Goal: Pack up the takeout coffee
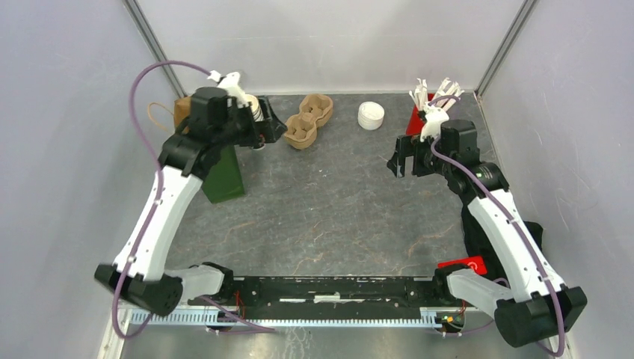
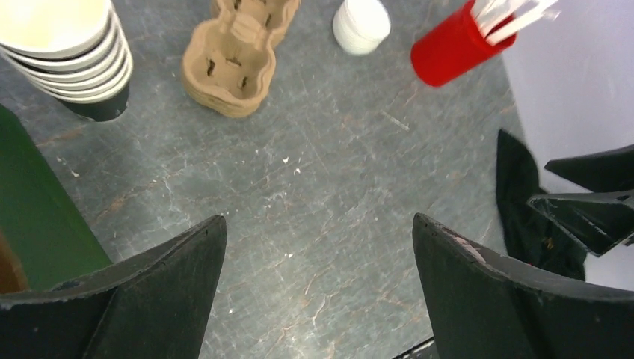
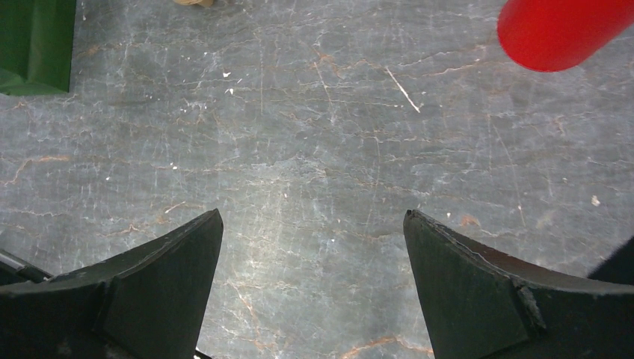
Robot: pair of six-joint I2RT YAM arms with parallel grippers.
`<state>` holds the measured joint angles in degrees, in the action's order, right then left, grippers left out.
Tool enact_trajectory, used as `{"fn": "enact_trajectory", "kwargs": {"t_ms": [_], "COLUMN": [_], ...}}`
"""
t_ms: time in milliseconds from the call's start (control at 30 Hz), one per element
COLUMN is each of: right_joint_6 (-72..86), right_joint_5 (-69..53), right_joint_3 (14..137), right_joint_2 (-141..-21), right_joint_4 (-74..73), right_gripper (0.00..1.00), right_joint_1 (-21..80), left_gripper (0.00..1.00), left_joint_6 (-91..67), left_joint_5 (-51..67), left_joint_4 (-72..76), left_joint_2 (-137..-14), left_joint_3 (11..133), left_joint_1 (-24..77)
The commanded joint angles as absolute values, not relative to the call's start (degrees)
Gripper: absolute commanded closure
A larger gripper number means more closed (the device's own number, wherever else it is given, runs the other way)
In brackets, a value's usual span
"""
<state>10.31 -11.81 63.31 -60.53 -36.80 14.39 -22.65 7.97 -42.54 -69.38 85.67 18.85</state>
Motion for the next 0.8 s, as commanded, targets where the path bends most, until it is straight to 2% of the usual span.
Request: {"fn": "enact_trajectory", "kwargs": {"t_ms": [0, 267, 367, 433, 533, 767], "right_joint_6": [10.25, 8.76, 8.11, 7.24, 4.09, 0.49], "right_joint_5": [-13.07, -11.03, -9.79, -9.93, -9.45, -8.25], "right_joint_3": [66.89, 67.26, 68.0, 67.18, 67.95, 68.16], "right_joint_2": [-62.39, -63.46, -64.38, -64.43, -65.26, -66.55], "right_joint_4": [-33.96, -35.44, -37.06, -36.88, -38.05, -39.58], "right_gripper": [0.02, 0.02, 0.02, 0.02, 0.02, 0.02], "right_joint_1": [15.9, 17.15, 17.16, 17.22, 17.2, 20.59], "left_gripper": [0.04, 0.04, 0.04, 0.1, 0.14, 0.22], "left_joint_6": [-17.38, -12.02, -10.29, -9.95, -11.06, -14.69], "left_joint_5": [-1.81, -16.96, -21.18, -21.05, -20.84, -16.22], "left_joint_4": [-43.27, -43.89, -47.53, -49.37, -50.67, -50.69], "left_joint_2": [-77.67, -94.01, -102.28, -107.01, -112.02, -118.2], "left_joint_3": [93.01, 104.01, 113.74, 119.83, 124.75, 130.14], "left_joint_1": [21.36, 21.96, 21.6, 20.52, 19.04, 15.09]}}
